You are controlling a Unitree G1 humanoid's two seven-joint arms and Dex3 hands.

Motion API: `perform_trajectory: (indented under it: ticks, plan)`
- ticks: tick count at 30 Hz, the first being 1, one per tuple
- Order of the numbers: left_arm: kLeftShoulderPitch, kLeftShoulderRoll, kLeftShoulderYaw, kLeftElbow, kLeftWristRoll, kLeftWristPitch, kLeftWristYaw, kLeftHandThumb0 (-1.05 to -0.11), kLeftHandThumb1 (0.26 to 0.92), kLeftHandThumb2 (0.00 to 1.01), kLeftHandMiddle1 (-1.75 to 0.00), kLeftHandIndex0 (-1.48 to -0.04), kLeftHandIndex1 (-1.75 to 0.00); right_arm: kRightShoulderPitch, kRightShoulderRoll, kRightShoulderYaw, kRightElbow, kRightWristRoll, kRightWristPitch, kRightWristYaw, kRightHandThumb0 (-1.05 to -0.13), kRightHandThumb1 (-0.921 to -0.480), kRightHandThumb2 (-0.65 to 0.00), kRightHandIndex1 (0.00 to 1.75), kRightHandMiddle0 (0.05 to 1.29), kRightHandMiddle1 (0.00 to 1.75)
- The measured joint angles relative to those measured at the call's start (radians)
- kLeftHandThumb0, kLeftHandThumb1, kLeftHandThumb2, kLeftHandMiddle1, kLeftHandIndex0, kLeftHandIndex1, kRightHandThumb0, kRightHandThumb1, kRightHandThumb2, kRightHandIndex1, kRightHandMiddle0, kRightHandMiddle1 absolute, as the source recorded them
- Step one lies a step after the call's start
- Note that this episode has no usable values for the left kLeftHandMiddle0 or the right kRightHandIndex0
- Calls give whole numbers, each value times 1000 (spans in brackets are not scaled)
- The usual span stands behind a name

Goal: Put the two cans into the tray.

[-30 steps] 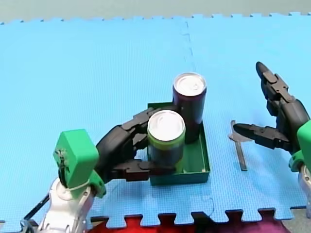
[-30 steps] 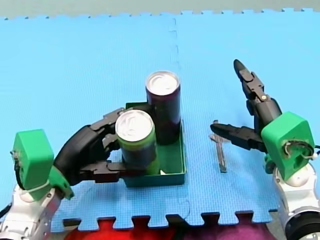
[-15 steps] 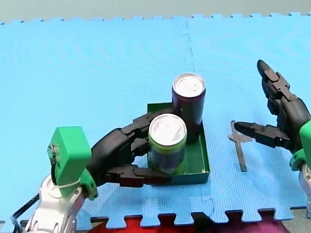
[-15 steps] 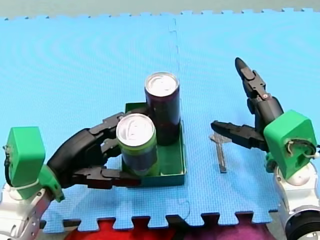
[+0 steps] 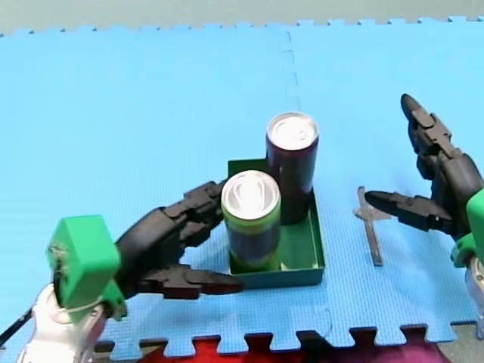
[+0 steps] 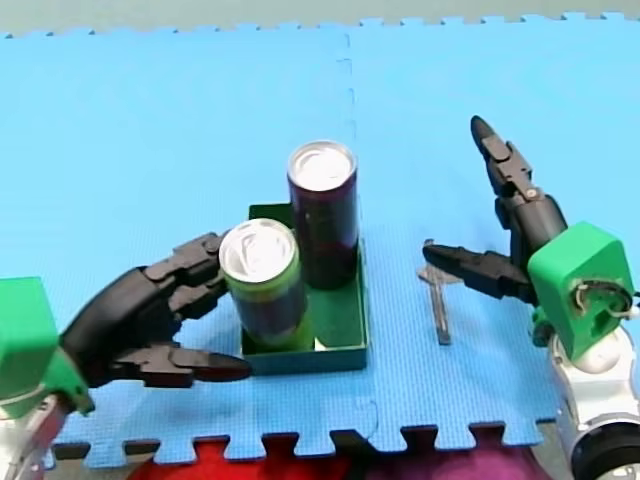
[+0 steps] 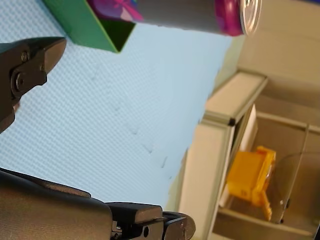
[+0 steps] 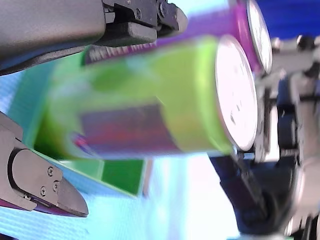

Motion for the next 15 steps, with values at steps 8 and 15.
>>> perform_trajectory:
  ticks: [8, 15]
  plan:
    - [9, 56, 81, 2, -62, -33, -35, -1048, 759, 11, -84, -327, -27, 0, -2, -2, 1, 2, -1, 10, -575, -765, 0, 0, 145, 0]
    - [35, 54, 77, -44, -59, -22, -21, -1048, 771, 12, -71, -343, -24, 1, -3, -6, -1, 10, 5, 24, -571, -759, 0, 0, 144, 0]
